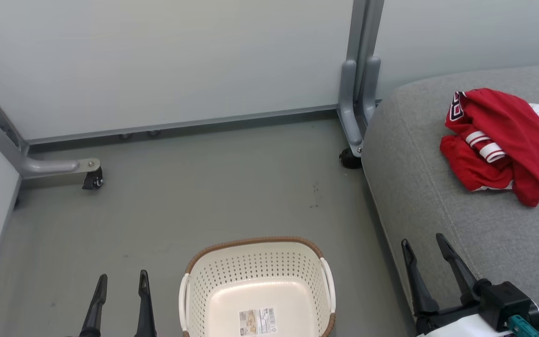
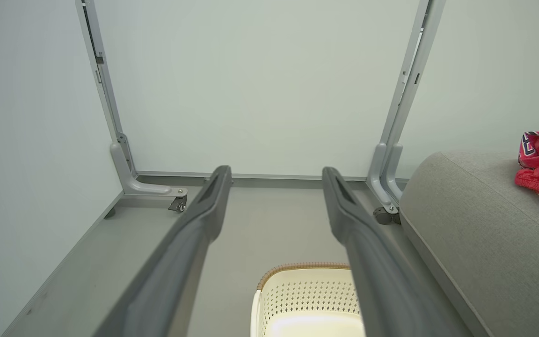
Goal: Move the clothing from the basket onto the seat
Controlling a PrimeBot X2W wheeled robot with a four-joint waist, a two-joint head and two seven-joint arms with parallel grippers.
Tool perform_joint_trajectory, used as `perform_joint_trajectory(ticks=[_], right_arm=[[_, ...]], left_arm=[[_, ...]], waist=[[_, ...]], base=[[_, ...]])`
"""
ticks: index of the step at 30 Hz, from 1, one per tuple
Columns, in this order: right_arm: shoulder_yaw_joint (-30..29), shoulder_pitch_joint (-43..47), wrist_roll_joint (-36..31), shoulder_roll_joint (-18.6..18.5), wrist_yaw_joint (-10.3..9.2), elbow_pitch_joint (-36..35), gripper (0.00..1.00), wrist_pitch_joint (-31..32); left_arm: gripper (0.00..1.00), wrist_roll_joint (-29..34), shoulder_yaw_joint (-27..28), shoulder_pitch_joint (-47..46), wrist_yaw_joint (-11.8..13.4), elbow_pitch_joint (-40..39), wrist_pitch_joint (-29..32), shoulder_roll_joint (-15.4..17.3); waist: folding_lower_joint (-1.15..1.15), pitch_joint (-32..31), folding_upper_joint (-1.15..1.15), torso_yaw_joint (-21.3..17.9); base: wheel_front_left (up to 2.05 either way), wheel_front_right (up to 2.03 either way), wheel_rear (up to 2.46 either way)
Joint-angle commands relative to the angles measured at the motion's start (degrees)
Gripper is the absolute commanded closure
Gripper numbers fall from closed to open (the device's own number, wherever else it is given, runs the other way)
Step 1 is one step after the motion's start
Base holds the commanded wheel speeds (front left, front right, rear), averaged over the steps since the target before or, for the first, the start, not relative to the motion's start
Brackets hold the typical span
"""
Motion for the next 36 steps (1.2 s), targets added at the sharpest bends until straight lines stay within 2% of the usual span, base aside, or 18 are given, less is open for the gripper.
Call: perform_joint_trajectory(ticks=[1,12,16,17,21,36], right_arm=[[0.1,1.0,-0.1,0.0,-0.08,0.0,0.00,-0.2],[0.0,1.6,0.1,0.3,-0.08,0.3,0.00,-0.2],[0.1,1.9,0.0,0.1,-0.08,0.5,0.00,-0.2],[0.1,1.5,0.0,0.3,0.00,0.4,1.00,0.0],[0.2,1.7,0.0,0.4,0.00,2.3,1.00,0.1],[-1.2,-1.6,17.2,-0.2,-0.01,4.4,1.00,3.3]], left_arm=[[0.00,0.5,0.2,0.9,0.2,-0.1,0.0,0.1],[0.00,1.2,0.2,1.7,-0.7,0.7,0.0,0.1],[0.00,1.7,0.3,1.9,-0.2,0.6,0.0,0.1],[1.00,1.6,0.2,1.0,-0.4,0.6,0.0,0.0],[1.00,1.3,0.0,1.0,-0.3,2.5,0.0,-0.1],[1.00,-16.0,0.9,-3.1,-1.8,4.9,3.3,0.8]], waist=[[0.01,-3.0,0.00,1.1],[0.01,-3.8,0.00,1.1],[0.01,-4.1,0.00,1.4],[0.01,-4.1,0.00,1.4],[0.01,-4.2,0.00,1.4],[0.01,-3.4,0.00,1.6]], base=[[0.00,0.00,0.00],[0.00,0.00,0.00],[0.00,0.00,0.00],[0.00,0.00,0.00],[0.00,0.00,0.00],[0.00,0.00,0.00]])
